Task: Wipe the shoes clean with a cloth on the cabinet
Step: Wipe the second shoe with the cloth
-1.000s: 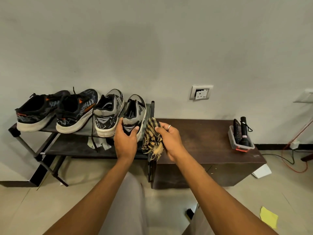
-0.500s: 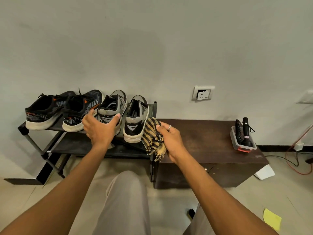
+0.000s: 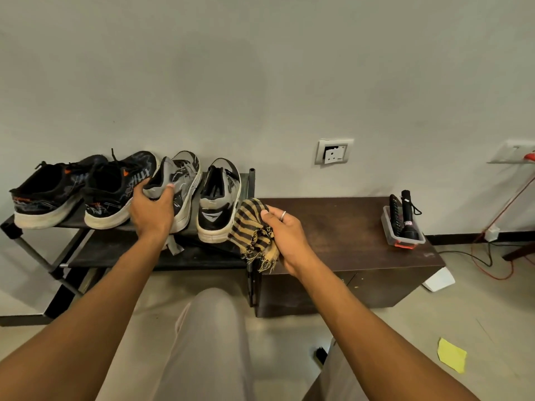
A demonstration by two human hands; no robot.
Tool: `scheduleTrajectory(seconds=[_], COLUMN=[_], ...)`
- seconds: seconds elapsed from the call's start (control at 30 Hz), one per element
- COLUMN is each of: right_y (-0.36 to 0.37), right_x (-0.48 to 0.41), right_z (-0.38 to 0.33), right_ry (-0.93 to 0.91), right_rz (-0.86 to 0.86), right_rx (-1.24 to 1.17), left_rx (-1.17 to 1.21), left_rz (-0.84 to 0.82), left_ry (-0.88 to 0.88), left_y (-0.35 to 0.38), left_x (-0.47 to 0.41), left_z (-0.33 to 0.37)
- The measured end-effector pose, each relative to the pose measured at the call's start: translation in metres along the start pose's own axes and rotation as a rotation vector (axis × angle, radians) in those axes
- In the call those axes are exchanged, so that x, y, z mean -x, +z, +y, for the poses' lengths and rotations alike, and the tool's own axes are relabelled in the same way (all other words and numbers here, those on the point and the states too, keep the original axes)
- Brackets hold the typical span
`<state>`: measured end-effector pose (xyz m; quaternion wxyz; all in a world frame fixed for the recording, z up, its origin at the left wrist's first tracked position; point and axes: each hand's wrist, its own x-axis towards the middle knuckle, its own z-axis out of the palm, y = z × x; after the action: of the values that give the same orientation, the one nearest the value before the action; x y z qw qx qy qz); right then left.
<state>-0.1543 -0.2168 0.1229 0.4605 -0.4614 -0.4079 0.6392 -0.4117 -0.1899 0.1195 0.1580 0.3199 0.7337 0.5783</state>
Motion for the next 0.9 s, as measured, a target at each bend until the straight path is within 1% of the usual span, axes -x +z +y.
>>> scheduleTrajectory(seconds=[0.17,0.37,0.53,0.67,0.77,0.9], right_y=[-0.005,-0.012,-0.022,-0.041,-0.064,-0.1], right_x=[0.018,0.043,0.053,0.055,0.053,0.046], right_z=[-0.017,-0.04,-0.052,-0.058,-0.058,-0.046], right_ry=[-0.038,-0.081,-0.13,-0.171,-0.19,-0.202], right_rz=[0.004,-0.007,0.006,0.054,0.137,0.246], right_rx=[-0.022,-0.112,-0.2,-0.237,-0.252,-0.306], left_rx=[0.099,0.267,0.357,0.418,0.434,0.381], left_rz=[0.078,0.095,0.012,-0.094,-0.186,-0.295], left_ry=[0.011,0.124,0.224,0.236,0.221,0.192], left_y=[-0.024,-0.046,-0.039,-0.011,0.022,0.074], left_x=[0.008,0.034,0.067,0.098,0.129,0.167], left_z=[0.019,0.079,0.129,0.155,0.161,0.139])
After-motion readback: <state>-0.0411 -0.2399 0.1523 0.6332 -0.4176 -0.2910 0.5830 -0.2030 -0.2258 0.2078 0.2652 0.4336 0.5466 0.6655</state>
